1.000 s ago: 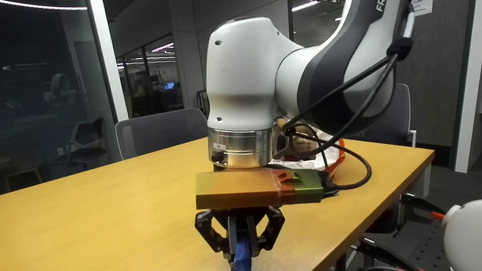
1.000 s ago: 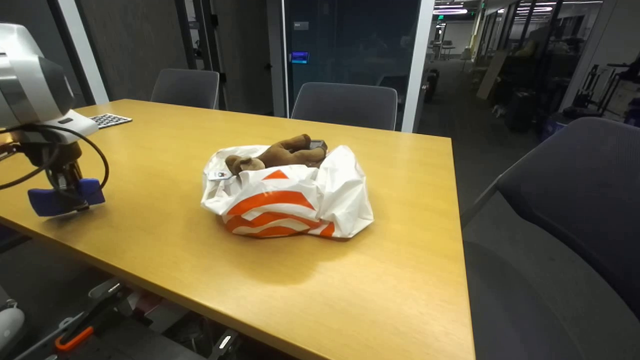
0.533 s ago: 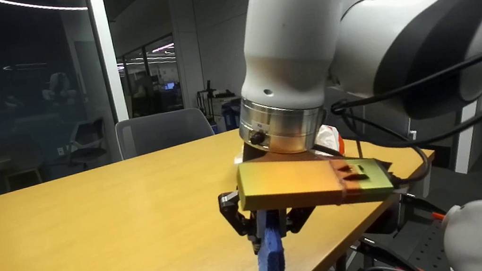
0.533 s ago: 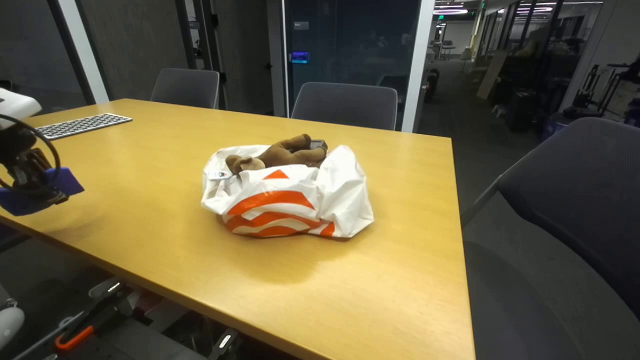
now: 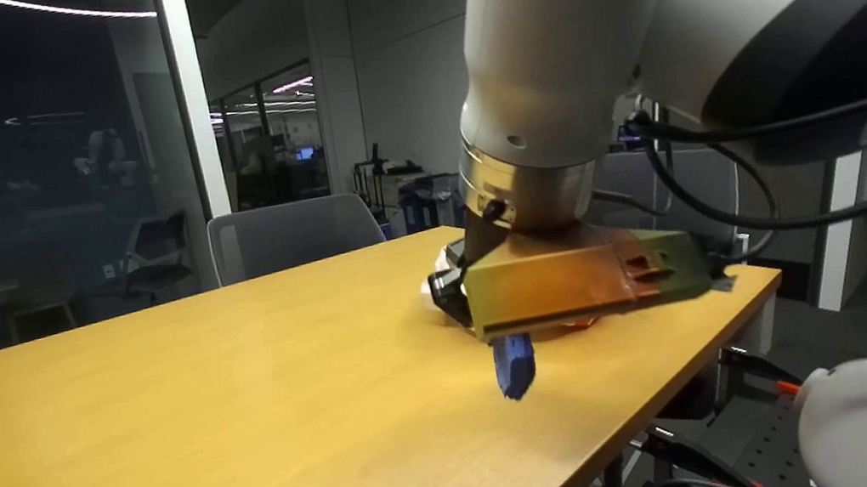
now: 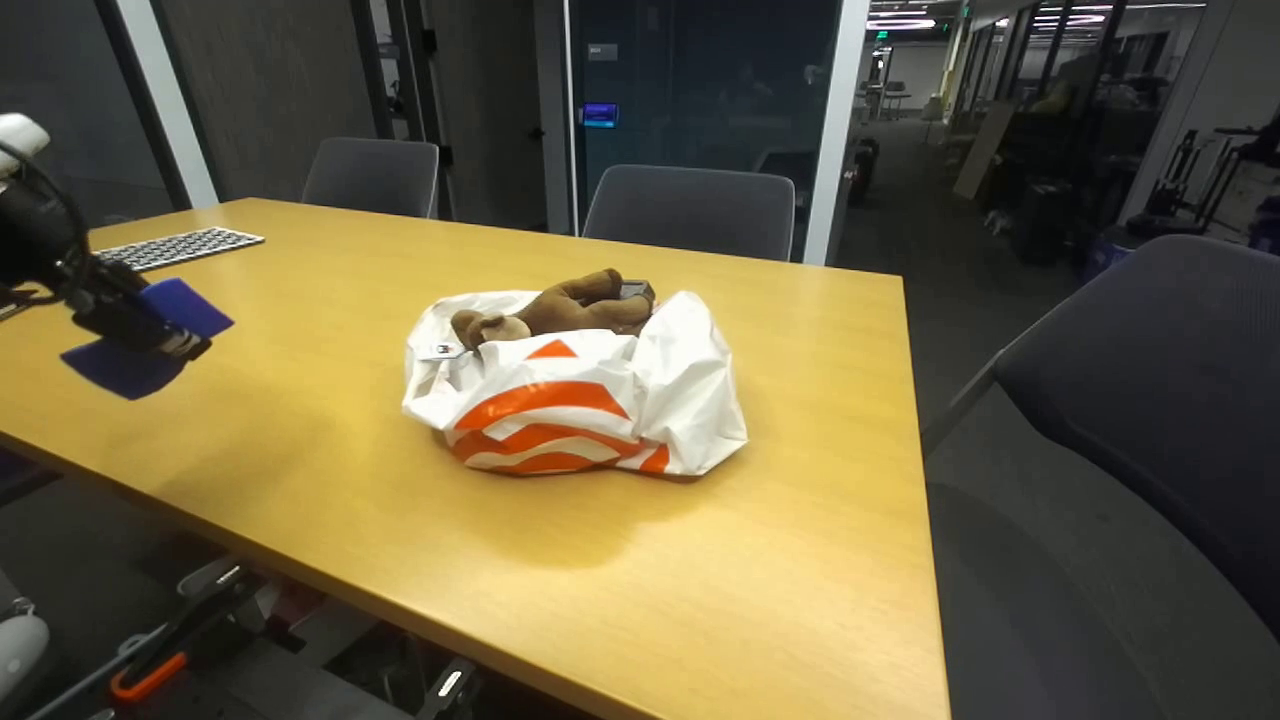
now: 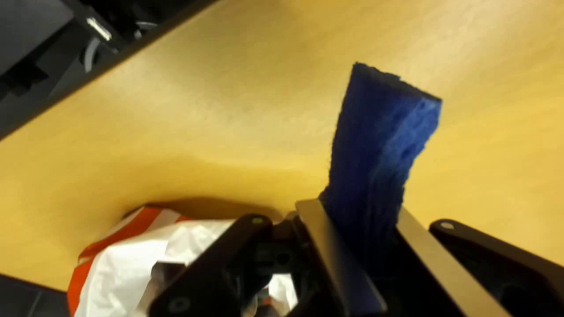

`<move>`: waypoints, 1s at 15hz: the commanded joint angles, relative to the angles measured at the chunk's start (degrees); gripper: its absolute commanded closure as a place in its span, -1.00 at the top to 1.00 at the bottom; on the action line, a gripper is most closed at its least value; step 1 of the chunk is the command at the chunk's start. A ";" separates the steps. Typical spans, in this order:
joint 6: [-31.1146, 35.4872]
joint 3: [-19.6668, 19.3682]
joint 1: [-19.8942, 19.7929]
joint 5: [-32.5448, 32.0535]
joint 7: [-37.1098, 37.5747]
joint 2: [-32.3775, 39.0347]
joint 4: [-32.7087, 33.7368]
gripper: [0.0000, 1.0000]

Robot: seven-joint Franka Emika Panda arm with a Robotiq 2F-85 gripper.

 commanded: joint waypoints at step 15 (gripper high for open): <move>17.71 -28.43 -9.54 -30.26 -3.71 0.77 4.76 -0.90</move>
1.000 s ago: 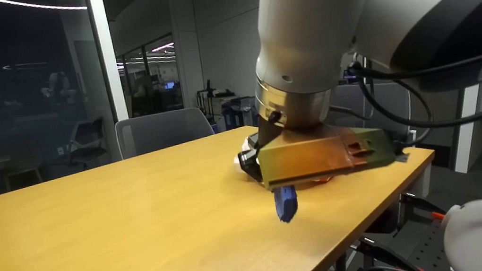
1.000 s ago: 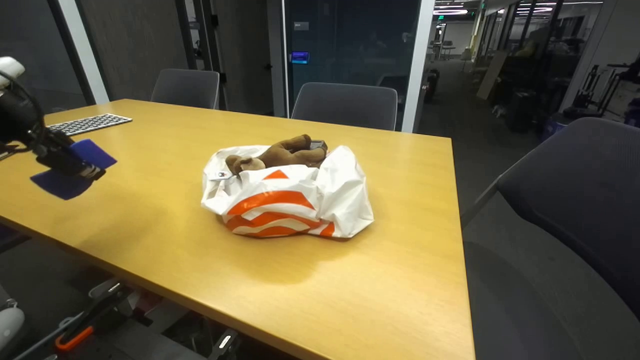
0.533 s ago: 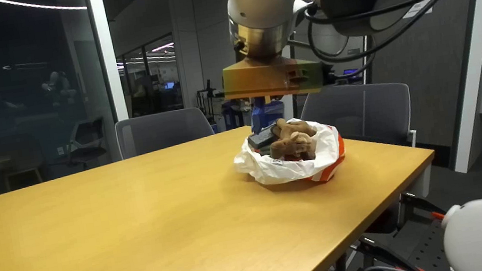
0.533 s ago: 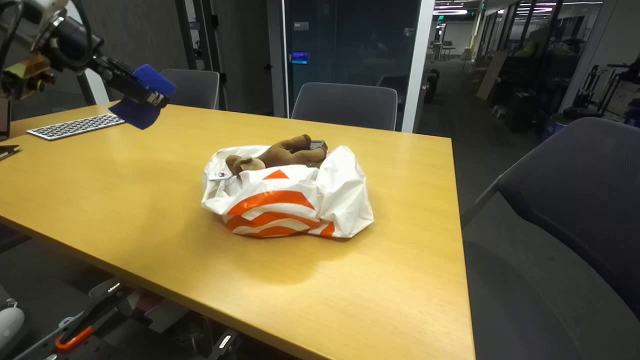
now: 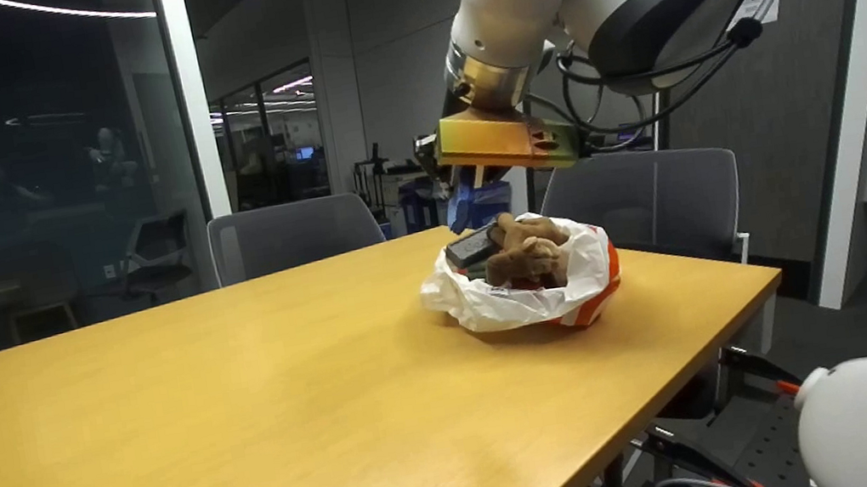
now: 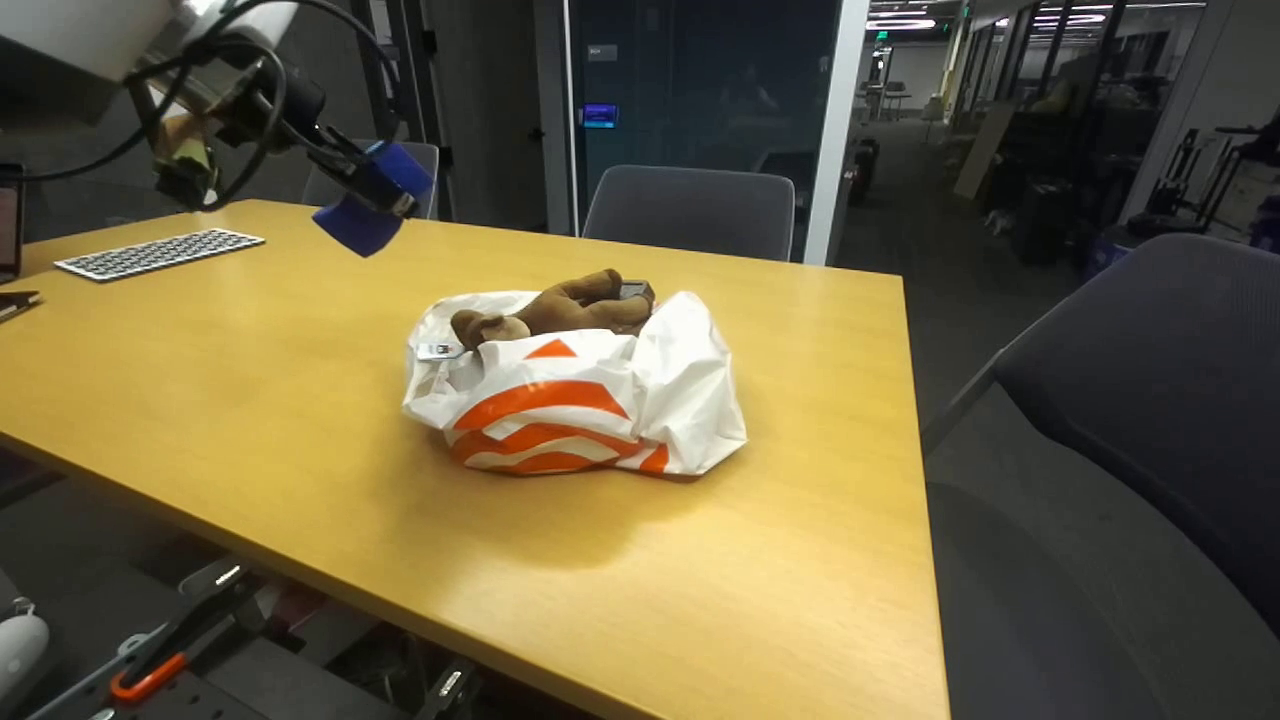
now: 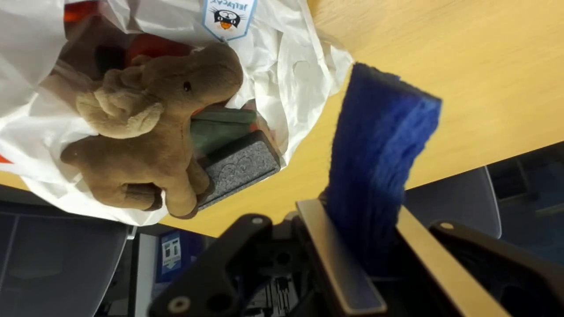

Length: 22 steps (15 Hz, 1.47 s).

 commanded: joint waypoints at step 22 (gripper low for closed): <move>6.06 -6.22 -9.75 -10.02 -3.17 18.35 8.17 -0.24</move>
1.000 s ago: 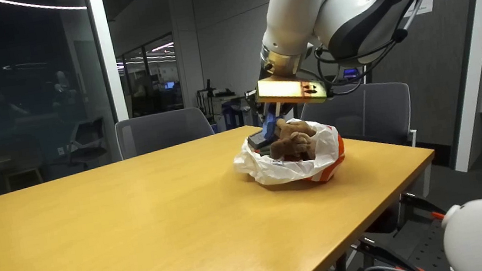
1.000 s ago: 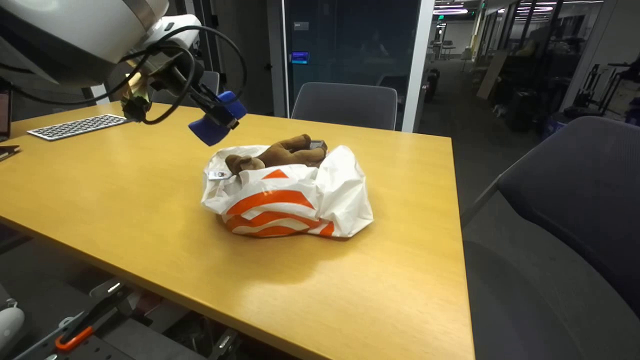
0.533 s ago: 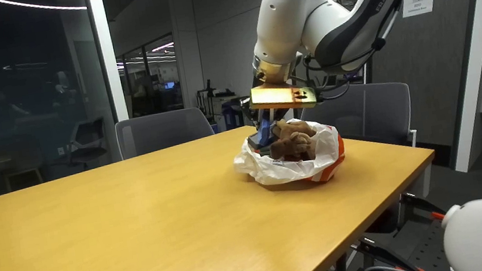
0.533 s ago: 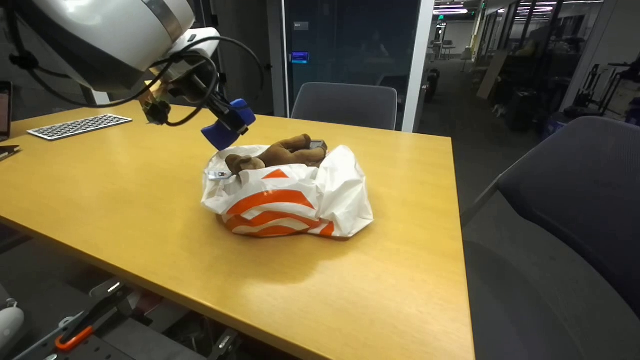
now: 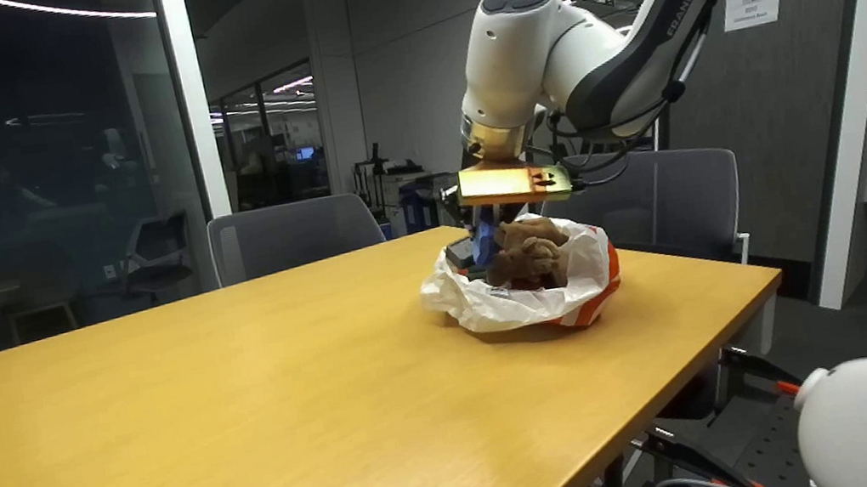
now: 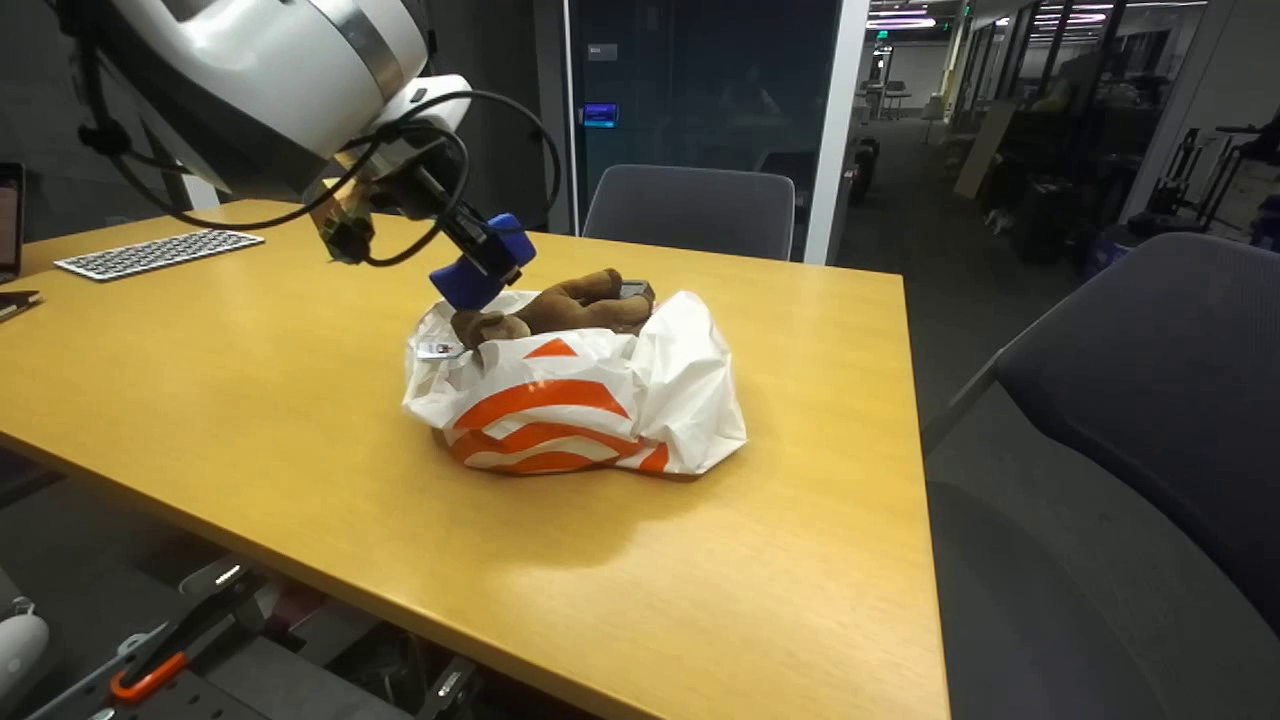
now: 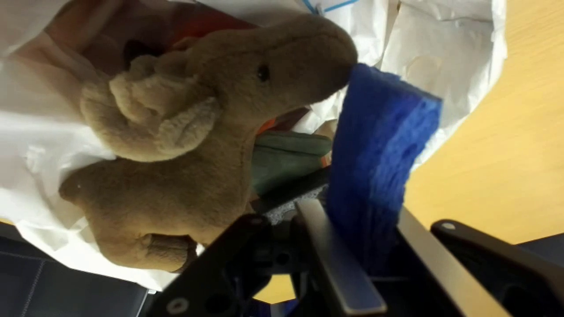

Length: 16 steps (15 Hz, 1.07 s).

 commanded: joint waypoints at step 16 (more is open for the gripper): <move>3.73 3.40 4.10 3.30 1.63 -4.74 -7.80 1.00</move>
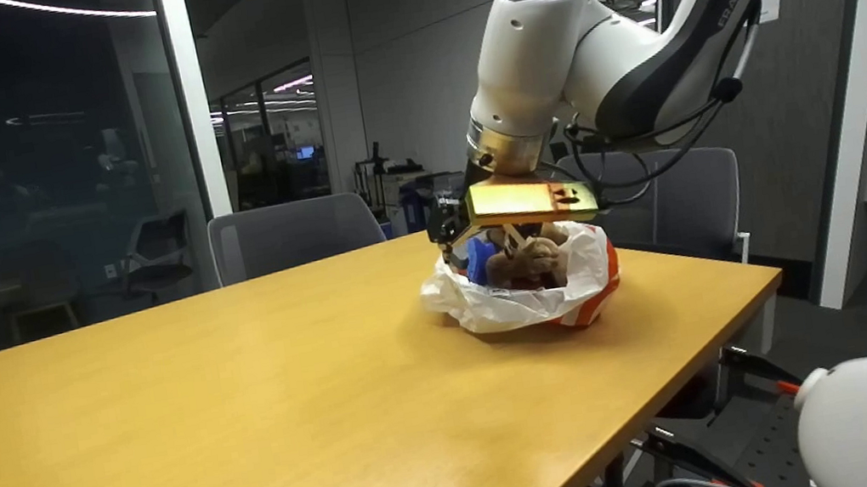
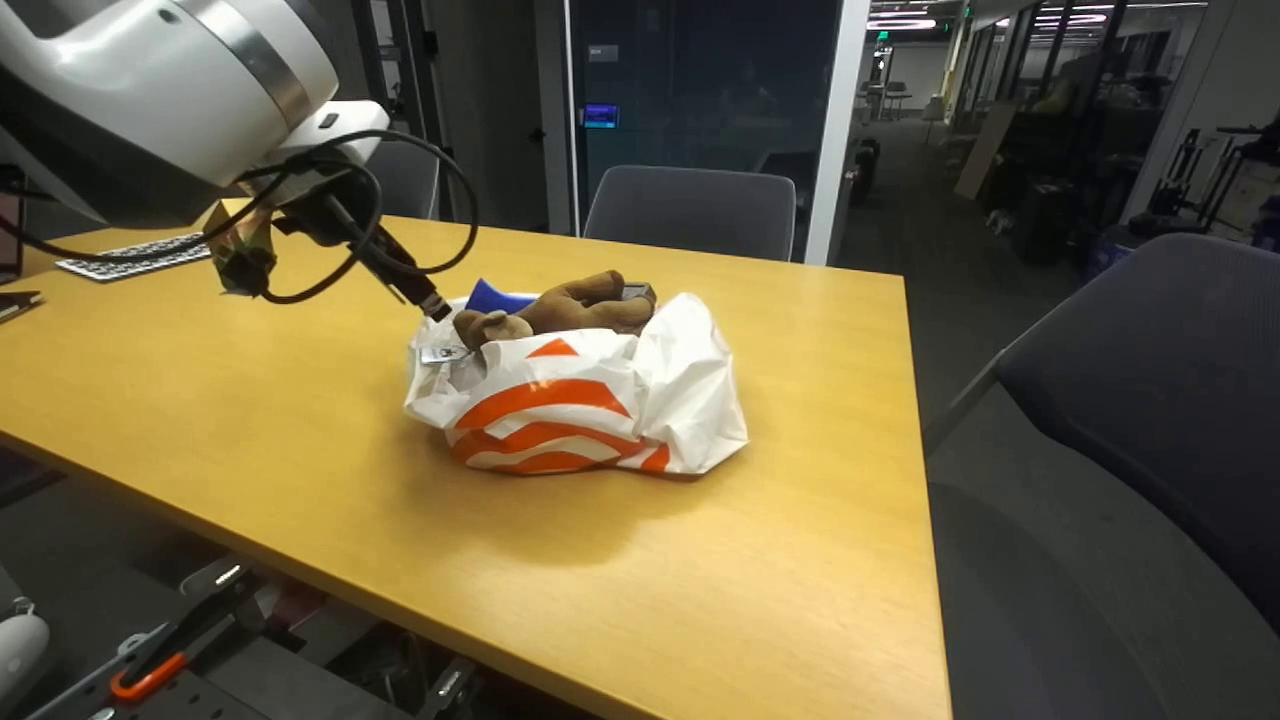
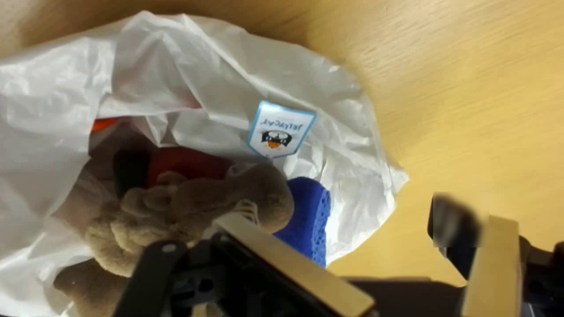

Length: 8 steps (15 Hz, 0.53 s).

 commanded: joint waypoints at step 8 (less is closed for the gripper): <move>1.38 1.07 0.36 -2.64 1.70 -0.78 0.28 1.00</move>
